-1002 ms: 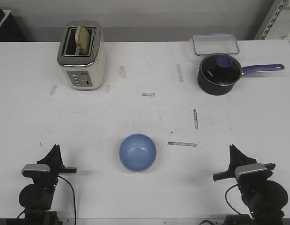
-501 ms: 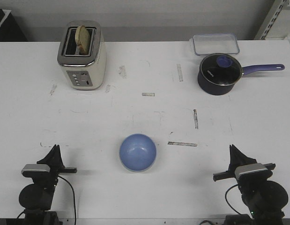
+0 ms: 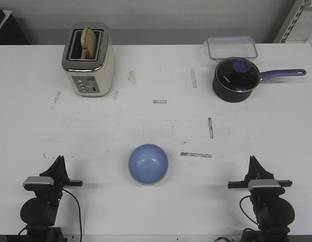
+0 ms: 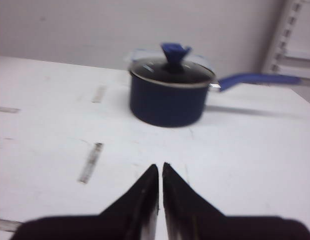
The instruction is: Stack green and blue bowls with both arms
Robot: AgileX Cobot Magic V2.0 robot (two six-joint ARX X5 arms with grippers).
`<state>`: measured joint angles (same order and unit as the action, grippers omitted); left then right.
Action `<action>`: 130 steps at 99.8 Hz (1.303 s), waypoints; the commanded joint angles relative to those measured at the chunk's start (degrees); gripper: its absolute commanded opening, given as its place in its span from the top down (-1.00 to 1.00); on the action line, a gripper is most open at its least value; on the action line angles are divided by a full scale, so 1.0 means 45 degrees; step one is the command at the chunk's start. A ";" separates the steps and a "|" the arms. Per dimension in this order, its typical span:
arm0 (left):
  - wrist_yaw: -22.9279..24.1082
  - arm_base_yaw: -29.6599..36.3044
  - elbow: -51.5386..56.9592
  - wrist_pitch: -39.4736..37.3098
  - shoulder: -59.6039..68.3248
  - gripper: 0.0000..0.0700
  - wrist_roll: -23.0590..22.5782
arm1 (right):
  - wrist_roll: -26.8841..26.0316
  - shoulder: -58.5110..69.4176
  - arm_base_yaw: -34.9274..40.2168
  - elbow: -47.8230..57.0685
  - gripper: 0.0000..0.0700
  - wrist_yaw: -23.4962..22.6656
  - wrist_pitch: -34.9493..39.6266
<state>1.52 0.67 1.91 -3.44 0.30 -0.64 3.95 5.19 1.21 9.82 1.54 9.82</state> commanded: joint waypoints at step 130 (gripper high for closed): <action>0.0005 0.0015 -0.0272 -0.0219 -0.0015 1.00 0.0005 | -0.1530 -0.1137 -0.0539 -0.2021 1.00 0.0087 -0.0845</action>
<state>1.52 0.67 1.91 -3.51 0.32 -0.62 -2.02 0.08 -1.17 0.84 1.76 6.63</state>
